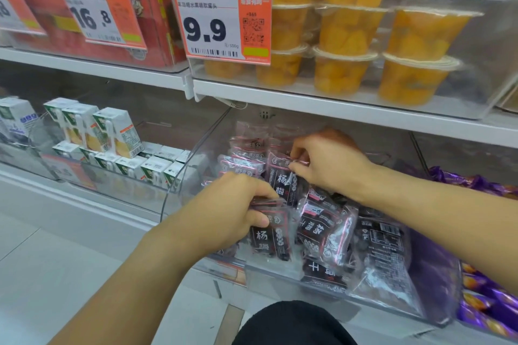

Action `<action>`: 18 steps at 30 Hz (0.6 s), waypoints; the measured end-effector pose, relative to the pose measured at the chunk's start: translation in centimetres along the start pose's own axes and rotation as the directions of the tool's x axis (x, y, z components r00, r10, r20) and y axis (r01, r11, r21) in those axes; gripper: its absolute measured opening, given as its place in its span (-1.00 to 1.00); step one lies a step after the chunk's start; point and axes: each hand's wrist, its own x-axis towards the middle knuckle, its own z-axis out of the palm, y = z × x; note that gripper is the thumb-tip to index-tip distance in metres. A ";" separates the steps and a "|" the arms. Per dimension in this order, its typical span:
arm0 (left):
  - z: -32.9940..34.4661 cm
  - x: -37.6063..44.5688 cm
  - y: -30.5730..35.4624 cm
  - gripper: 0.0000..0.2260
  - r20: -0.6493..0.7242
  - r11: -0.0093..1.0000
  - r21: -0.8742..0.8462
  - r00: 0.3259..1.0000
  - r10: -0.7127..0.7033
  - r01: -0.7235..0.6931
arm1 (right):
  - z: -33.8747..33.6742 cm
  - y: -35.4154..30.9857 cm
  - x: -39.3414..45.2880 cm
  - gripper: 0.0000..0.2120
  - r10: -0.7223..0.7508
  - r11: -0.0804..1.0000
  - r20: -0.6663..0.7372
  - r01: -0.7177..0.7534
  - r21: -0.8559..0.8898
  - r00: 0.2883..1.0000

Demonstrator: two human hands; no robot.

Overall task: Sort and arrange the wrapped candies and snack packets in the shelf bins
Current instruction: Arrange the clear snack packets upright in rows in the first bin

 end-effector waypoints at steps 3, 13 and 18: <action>0.1 0.2 0.0 -0.65 0.000 1.000 0.002 1.000 -0.003 0.003 | 0.0 0.2 0.0 -0.83 0.010 1.000 0.028 -0.011 0.030 1.000; 0.2 0.2 0.6 -0.67 -0.056 0.999 0.052 0.998 0.016 -0.013 | -0.7 0.9 -0.7 -0.54 -0.018 0.972 0.221 -0.035 0.233 0.975; 0.4 2.0 1.1 -0.75 -0.119 0.987 0.147 0.990 0.077 -0.059 | -0.8 1.3 -0.5 -0.64 -0.035 0.958 0.354 -0.070 0.279 0.935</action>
